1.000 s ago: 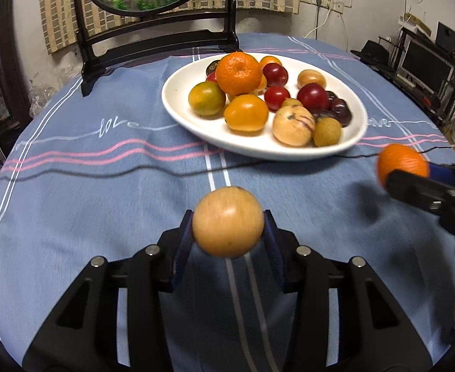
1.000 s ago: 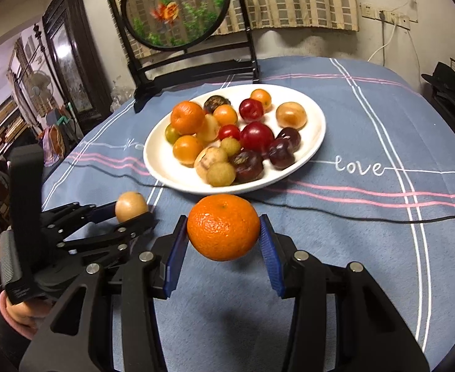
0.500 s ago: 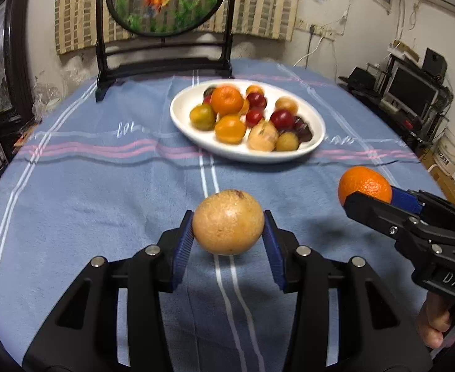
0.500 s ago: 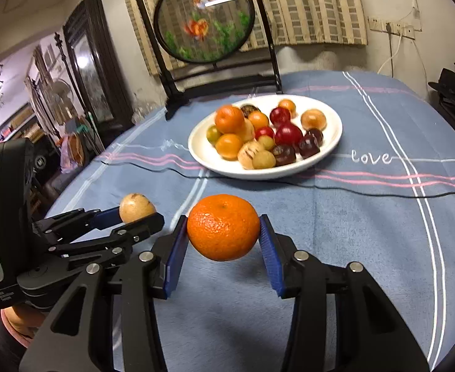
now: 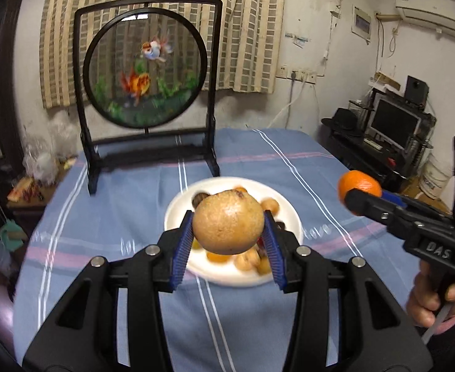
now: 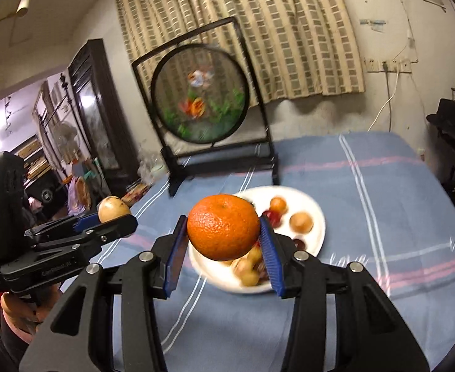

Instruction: Organize fruits

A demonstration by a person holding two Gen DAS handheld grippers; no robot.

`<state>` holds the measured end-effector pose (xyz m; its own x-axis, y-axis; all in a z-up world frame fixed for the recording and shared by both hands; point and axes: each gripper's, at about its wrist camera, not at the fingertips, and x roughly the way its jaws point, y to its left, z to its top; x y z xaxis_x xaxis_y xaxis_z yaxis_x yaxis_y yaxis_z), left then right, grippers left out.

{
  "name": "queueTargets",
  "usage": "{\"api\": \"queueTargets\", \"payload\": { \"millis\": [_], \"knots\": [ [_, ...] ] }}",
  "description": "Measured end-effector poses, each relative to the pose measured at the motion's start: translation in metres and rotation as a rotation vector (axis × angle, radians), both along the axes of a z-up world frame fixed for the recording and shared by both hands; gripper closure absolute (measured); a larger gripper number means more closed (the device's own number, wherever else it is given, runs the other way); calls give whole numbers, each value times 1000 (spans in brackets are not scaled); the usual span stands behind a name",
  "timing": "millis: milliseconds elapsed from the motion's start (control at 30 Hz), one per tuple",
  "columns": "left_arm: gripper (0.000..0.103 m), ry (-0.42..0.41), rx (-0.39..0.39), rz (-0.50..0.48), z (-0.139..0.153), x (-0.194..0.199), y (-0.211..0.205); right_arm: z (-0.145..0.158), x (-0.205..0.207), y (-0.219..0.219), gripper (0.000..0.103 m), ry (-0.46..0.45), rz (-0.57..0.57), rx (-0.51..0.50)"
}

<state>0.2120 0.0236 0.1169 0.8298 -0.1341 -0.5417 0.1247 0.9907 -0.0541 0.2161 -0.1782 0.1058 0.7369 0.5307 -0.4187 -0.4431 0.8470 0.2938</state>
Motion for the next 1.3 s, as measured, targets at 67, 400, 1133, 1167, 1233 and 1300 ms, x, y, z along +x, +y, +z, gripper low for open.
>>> {"api": "queueTargets", "payload": {
  "millis": [67,400,1133,1167,1233,1300],
  "knots": [
    [59,12,12,13,-2,25,0,0,19,2,57,3,-6,-9],
    [59,254,-9,63,-86,159,7,-45,94,24,57,77,2,-70],
    [12,194,56,144,-83,152,19,-90,132,41,52,146,23,-130],
    [12,196,56,146,-83,151,19,-91,132,41,49,144,21,-131],
    [12,199,55,150,-82,150,22,-90,130,43,43,134,24,-134],
    [12,195,54,155,-81,148,24,-87,129,45,43,134,31,-144]
  ]
}}
